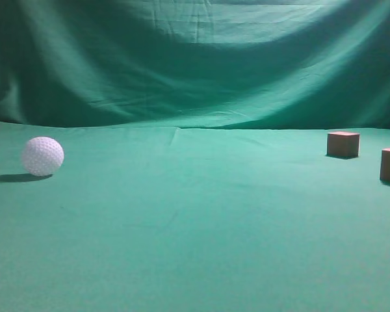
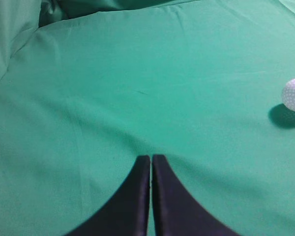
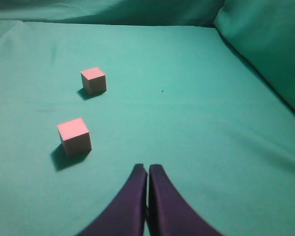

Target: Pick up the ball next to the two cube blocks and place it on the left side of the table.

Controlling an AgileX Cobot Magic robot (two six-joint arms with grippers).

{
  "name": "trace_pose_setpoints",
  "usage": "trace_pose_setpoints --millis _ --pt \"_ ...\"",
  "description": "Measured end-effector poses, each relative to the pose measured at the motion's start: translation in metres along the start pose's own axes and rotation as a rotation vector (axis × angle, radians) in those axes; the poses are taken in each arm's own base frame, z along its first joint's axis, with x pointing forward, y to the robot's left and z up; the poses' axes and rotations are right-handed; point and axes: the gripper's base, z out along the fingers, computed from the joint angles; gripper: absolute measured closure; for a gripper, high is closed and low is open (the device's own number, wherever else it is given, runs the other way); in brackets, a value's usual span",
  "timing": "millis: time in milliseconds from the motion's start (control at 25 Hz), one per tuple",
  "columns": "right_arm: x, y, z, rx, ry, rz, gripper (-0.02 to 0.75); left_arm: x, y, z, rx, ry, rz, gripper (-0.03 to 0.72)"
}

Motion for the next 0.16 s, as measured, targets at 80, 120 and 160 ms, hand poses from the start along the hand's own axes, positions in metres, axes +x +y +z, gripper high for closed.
trace_pose_setpoints --millis 80,120,160 --pt "0.0000 0.0000 0.0000 0.000 0.000 0.000 0.738 0.0000 0.0000 0.0000 0.000 0.000 0.000 0.688" --pt "0.0000 0.0000 0.0000 0.000 0.000 0.000 0.738 0.0000 0.0000 0.0000 0.000 0.000 0.000 0.688" --pt "0.0000 0.0000 0.0000 0.000 0.000 0.000 0.738 0.0000 0.0000 0.0000 0.000 0.000 0.000 0.688"
